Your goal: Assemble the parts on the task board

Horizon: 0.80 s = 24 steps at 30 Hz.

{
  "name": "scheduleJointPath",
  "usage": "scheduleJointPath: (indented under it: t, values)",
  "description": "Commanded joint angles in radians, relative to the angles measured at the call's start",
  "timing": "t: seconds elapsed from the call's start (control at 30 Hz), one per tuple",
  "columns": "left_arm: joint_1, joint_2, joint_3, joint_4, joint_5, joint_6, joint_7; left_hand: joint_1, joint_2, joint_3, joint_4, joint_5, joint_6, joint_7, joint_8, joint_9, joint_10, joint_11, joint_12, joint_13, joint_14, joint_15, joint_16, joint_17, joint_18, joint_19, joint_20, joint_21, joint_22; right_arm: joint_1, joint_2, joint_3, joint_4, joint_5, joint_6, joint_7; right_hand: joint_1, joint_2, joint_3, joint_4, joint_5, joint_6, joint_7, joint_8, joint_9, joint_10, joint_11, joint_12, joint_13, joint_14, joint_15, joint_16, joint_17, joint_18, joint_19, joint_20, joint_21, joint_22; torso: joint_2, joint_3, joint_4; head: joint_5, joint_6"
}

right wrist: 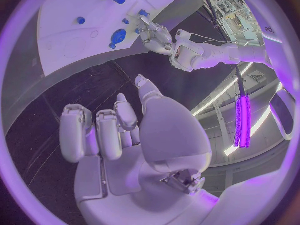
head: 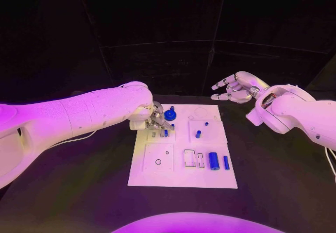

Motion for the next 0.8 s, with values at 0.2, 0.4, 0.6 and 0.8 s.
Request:
scheduleJointPath:
  t: [0.2,0.4,0.6,0.8]
  values:
    - [0.001,0.006,0.000,-0.009,-0.007,0.042,-0.019,0.017,0.000,0.005,-0.009,-0.001,-0.010,0.000,0.008,0.005,-0.009,0.000,0.007,0.000,0.098,0.000,0.003,0.263,-0.014,-0.003,0.004,0.007,0.002,0.002,0.004,0.001,-0.003,-0.004,0.014,0.001,0.010,-0.001,-0.007,0.000,0.005,0.006,0.001,0.006,0.000,0.000,-0.007,0.002,0.001,0.061,-0.006,-0.003,0.059,0.004,-0.006,0.001,-0.002,0.063,0.000,-0.0004,0.0004,0.000,-0.002]
    - [0.001,0.008,0.000,-0.014,-0.025,0.048,-0.018,0.020,-0.001,0.007,-0.012,-0.001,-0.011,0.000,0.010,0.007,-0.010,0.000,0.007,0.000,0.098,0.000,0.003,0.263,-0.014,-0.003,0.004,0.009,0.005,0.002,0.006,0.001,-0.005,-0.004,0.016,0.001,0.010,-0.001,-0.007,0.000,0.005,0.006,0.001,0.006,0.000,0.000,-0.007,0.002,0.001,0.061,-0.006,-0.003,0.059,0.004,-0.006,0.001,-0.002,0.063,0.001,-0.0010,0.0008,0.000,-0.004]
    - [0.001,0.012,0.000,-0.015,-0.031,0.052,-0.015,0.027,-0.004,0.011,-0.019,-0.001,-0.015,0.001,0.013,0.012,-0.011,0.001,0.008,0.000,0.098,0.000,0.003,0.263,-0.014,-0.003,0.005,0.010,0.006,0.002,0.009,0.001,-0.007,-0.004,0.019,0.001,0.010,-0.001,-0.007,0.000,0.005,0.006,0.001,0.006,0.000,0.000,-0.007,0.002,0.001,0.061,-0.006,-0.003,0.059,0.004,-0.006,0.001,-0.002,0.063,0.000,-0.0010,0.0003,0.000,-0.005]
    - [0.001,0.013,0.000,-0.015,-0.032,0.052,-0.011,0.035,-0.005,0.017,-0.028,-0.001,-0.019,0.001,0.017,0.017,-0.012,0.001,0.009,0.000,0.098,0.001,0.003,0.263,-0.014,-0.004,0.005,0.010,0.007,0.002,0.012,0.001,-0.009,-0.004,0.021,0.000,0.010,-0.001,-0.007,0.000,0.005,0.006,0.001,0.006,0.000,0.000,-0.007,0.002,0.001,0.061,-0.006,-0.003,0.059,0.004,-0.006,0.001,-0.002,0.063,0.000,-0.0004,0.0009,-0.001,-0.007]
